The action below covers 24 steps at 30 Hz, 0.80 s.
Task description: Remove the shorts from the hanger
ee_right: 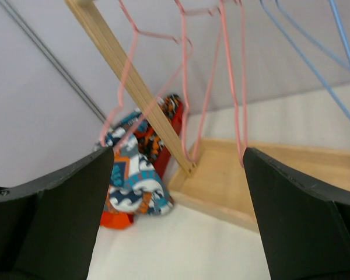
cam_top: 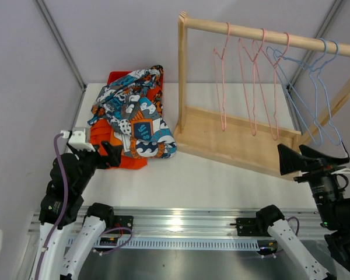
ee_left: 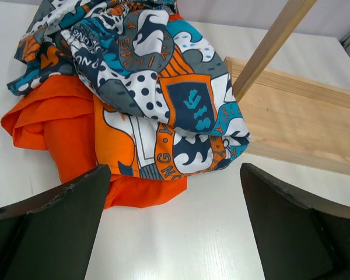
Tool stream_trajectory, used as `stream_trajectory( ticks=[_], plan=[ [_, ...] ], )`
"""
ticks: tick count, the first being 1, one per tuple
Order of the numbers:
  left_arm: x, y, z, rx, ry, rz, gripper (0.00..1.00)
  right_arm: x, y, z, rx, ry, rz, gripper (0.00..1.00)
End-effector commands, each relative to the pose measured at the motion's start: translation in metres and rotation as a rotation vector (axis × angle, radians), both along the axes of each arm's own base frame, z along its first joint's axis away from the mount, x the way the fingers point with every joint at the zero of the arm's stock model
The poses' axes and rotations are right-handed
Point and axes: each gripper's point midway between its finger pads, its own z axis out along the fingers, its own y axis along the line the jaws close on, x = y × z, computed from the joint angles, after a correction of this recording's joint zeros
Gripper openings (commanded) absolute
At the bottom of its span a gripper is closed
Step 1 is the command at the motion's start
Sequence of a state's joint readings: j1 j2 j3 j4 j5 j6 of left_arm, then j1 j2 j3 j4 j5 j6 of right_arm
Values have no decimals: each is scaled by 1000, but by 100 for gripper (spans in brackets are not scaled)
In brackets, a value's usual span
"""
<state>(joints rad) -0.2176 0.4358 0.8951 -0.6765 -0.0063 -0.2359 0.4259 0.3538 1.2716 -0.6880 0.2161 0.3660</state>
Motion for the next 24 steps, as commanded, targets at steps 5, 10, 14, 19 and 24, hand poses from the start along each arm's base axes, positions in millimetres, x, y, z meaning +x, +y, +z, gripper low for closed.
stream_trajectory(
  ticks=[5, 10, 14, 19, 24],
  plan=[
    [2, 14, -9, -14, -49, 89, 99, 17, -11, -102, -31, 169, -98, 99],
    [6, 13, -16, -9, -26, 91, 99, 26, -35, -138, -8, 250, -254, 99],
    [11, 13, -21, 0, 3, 98, 99, 32, -24, -137, -53, 232, -208, 99],
    [12, 14, -25, 4, 15, 110, 99, 38, -17, -142, -81, 236, -189, 99],
    [16, 13, -31, 8, 40, 108, 99, 39, -16, -142, -92, 217, -186, 99]
  ],
)
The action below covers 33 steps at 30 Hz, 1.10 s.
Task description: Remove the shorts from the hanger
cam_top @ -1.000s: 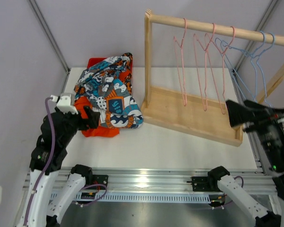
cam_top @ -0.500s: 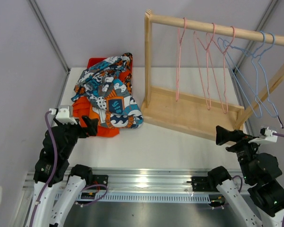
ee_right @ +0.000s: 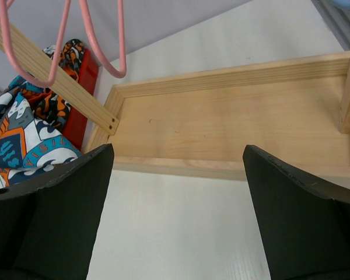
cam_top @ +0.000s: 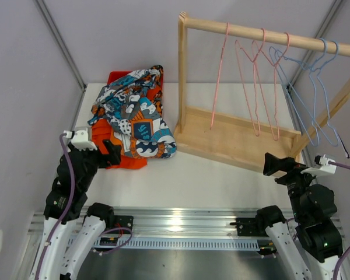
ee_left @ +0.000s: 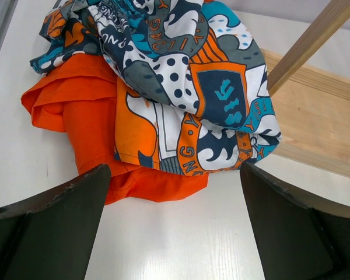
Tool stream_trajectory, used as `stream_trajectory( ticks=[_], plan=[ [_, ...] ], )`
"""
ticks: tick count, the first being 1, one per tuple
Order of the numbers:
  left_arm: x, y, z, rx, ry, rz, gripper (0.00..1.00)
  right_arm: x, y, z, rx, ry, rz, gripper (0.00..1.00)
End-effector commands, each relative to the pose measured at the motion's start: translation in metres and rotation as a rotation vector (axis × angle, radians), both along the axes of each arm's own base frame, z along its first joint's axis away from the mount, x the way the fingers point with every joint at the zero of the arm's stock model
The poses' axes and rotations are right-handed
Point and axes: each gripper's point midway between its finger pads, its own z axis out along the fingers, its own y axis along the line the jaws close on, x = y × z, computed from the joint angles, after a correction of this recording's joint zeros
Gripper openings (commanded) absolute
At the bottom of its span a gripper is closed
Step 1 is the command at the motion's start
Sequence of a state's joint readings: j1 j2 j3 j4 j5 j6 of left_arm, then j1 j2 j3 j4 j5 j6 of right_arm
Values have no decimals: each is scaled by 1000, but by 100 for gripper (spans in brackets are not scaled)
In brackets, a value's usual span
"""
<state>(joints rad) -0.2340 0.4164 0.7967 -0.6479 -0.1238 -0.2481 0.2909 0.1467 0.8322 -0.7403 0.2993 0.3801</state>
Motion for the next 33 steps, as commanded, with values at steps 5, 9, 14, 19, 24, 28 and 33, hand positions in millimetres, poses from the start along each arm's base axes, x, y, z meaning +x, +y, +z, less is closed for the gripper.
stream_trajectory(
  ticks=[5, 9, 14, 19, 24, 28, 33],
  plan=[
    [10, -4, -2, -15, 11, 5, 99, 5, 6, 10, -26, -60, 29, 99],
    [9, -2, -1, -16, 7, 11, 99, 6, 14, 13, -53, -71, 77, 99],
    [9, -3, -1, -17, 5, 8, 99, 4, 15, 14, -52, -77, 83, 99],
    [10, -4, -3, -14, 17, 7, 99, 4, 16, 14, -53, -79, 89, 99],
    [10, -3, -3, -15, 18, 13, 99, 1, 16, 16, -52, -93, 95, 99],
    [12, -3, -6, -11, 30, 15, 99, 1, 17, 17, -52, -99, 98, 99],
    [11, -2, -5, -13, 27, 18, 99, 2, 20, 17, -59, -106, 114, 99]
  ],
)
